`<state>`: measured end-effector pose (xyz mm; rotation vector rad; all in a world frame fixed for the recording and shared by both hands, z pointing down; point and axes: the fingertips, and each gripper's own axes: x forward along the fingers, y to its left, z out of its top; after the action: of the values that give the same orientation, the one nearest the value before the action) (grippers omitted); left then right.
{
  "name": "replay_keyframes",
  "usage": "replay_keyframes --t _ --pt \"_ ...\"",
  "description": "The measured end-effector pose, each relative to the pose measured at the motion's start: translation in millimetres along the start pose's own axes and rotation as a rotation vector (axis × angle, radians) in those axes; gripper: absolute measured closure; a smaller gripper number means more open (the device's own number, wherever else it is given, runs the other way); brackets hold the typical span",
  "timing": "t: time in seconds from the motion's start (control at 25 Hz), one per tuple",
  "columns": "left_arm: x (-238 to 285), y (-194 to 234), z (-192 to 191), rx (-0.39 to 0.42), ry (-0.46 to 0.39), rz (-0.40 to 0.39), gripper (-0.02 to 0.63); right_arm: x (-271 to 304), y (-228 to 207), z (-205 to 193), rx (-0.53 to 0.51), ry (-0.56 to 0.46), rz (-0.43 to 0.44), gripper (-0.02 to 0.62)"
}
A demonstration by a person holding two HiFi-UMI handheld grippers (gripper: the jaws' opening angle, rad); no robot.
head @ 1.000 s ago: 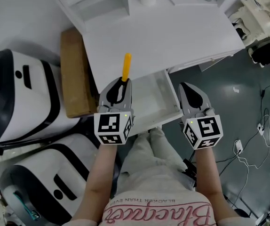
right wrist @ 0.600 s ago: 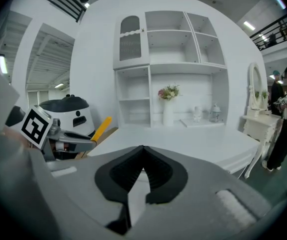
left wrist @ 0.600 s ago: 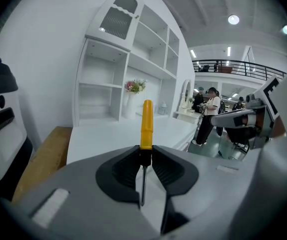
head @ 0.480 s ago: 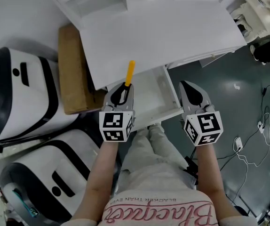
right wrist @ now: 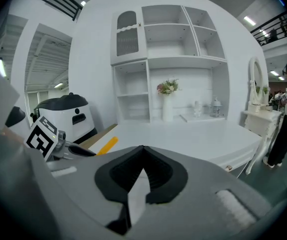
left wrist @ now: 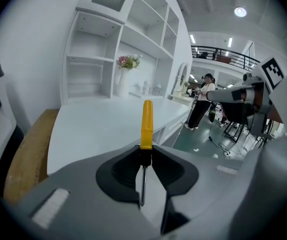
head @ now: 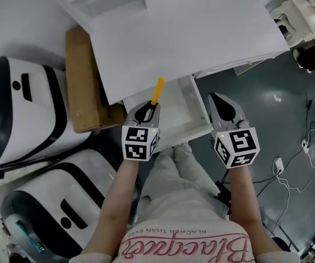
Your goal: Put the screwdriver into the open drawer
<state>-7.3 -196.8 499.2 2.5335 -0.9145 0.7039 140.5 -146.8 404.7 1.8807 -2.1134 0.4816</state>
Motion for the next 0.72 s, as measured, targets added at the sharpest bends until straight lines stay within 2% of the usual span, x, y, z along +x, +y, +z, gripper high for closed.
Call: replay_keyframes --t 0.2,0.72 --pt "16 -10 -21 0.006 0.093 -0.031 0.512 5 -5 -4 0.013 0.015 0.002 0.594" --pt "56 -12 -73 -0.032 0.331 -0.04 0.512 21 -18 -14 0.04 0.054 0.014 0.594"
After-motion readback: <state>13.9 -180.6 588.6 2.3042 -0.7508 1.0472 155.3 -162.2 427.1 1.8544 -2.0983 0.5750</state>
